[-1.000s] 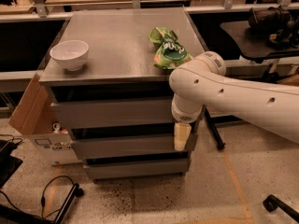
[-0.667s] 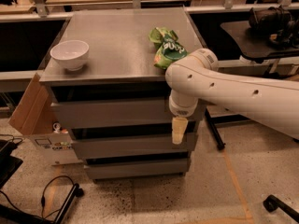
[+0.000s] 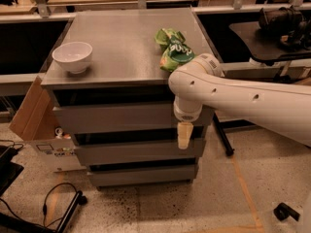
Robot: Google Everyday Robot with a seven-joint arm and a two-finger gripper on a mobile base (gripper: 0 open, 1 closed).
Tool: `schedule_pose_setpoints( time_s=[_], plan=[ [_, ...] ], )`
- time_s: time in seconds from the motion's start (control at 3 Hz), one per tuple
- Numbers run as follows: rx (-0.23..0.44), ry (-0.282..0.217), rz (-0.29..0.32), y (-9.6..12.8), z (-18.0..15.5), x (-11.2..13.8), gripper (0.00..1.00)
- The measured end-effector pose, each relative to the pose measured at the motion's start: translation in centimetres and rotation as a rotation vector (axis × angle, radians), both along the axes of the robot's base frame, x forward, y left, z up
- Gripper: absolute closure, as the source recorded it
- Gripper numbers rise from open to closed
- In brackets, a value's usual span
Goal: Open top drawer
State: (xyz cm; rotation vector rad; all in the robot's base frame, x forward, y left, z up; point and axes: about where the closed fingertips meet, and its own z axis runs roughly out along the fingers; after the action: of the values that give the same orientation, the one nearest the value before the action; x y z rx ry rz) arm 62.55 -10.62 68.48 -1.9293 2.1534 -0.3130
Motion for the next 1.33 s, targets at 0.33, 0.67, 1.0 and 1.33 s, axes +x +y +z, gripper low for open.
schedule_pose_setpoints(
  time_s=[0.33,0.67,1.0,1.33],
  plan=[
    [-0.006,-0.029,0.013,0.2,0.3,0.8,0.0],
    [-0.002,-0.052,0.033,0.6,-0.1,2.5,0.0],
    [0.007,-0.053,0.036,0.7,-1.2,3.5,0.0],
    [0.01,-0.022,0.034,1.1,-2.8,5.1,0.26]
  ],
)
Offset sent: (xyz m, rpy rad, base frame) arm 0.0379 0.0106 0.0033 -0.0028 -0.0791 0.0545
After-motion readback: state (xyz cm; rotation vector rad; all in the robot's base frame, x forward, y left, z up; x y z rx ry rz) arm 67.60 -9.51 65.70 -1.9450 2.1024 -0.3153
